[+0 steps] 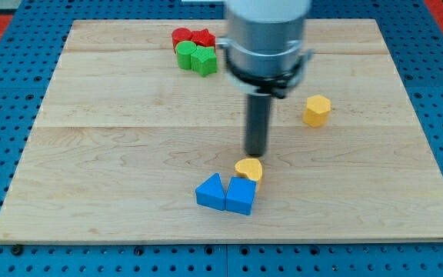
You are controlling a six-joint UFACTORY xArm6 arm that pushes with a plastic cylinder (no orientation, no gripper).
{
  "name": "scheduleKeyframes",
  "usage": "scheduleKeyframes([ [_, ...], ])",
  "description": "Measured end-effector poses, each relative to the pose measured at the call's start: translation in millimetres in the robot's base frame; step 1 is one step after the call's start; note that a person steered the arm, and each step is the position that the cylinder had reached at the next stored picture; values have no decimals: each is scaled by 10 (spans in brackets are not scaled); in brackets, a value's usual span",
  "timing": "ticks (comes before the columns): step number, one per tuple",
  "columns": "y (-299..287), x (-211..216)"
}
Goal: Move the yellow hexagon to the left of the yellow heart
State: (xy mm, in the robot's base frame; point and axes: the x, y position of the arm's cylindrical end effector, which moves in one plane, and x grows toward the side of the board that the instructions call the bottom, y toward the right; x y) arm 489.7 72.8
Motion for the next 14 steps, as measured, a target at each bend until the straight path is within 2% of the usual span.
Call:
scheduleKeyframes([
  [1,862,-117],
  [2,1205,-525],
  [3,841,-773],
  [5,-325,-698],
  [6,-495,-1013],
  [8,-636,-140],
  [9,-588,-8],
  [10,-287,-183],
  [11,341,110],
  [12,547,939],
  [14,-334,1057],
])
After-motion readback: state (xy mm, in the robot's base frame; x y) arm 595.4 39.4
